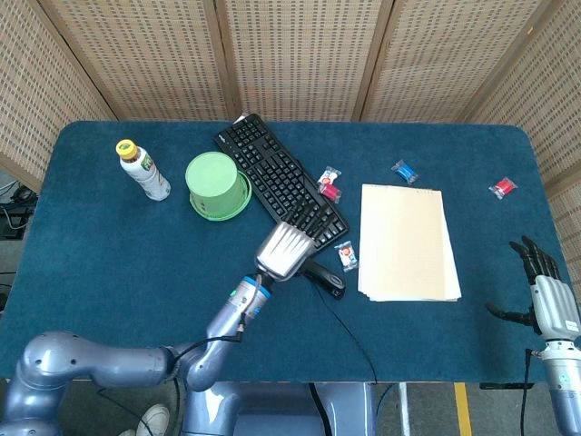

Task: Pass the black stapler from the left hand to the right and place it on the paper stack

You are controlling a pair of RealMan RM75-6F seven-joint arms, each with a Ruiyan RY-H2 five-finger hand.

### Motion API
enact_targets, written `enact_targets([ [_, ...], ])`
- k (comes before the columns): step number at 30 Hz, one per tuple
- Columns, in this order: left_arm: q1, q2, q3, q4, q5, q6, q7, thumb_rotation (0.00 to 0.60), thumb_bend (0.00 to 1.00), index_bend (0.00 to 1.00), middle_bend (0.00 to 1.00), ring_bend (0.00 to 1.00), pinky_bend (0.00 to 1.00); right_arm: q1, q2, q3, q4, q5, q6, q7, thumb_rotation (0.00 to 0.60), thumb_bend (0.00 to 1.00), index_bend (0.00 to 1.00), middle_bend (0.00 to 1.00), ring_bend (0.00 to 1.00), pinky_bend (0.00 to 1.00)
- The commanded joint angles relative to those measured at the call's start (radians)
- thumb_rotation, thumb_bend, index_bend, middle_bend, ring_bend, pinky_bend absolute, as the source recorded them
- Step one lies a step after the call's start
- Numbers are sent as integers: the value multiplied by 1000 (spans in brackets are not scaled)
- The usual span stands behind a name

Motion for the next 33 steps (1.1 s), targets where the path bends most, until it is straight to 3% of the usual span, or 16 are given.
enact_targets([
  [1,127,185,54,-167,49,100,-42,600,351,0,0,0,0,0,-4,-3,-11,-5,6,-21,600,16,130,0,0,2],
  [8,321,444,145,-341,134,229,-180,600,337,0,0,0,0,1,-23,-16,-41,-29,28,-108,600,17,130,0,0,2],
  [16,476,610,246,-368,243,310,-329,600,336,0,0,0,0,6,-46,-24,-42,-32,28,-168,600,17,130,0,0,2],
  [24,695,649,395,-266,386,442,-530,600,337,0,0,0,0,15,-70,-27,-53,-34,27,-221,600,34,134,0,0,3],
  [28,752,633,414,-202,425,468,-589,600,337,0,0,0,0,24,-78,-20,-96,-45,38,-259,600,56,182,0,0,7],
  [33,783,625,409,-153,461,471,-631,600,337,0,0,0,0,62,-76,7,-242,-57,43,-396,600,93,245,0,0,48],
])
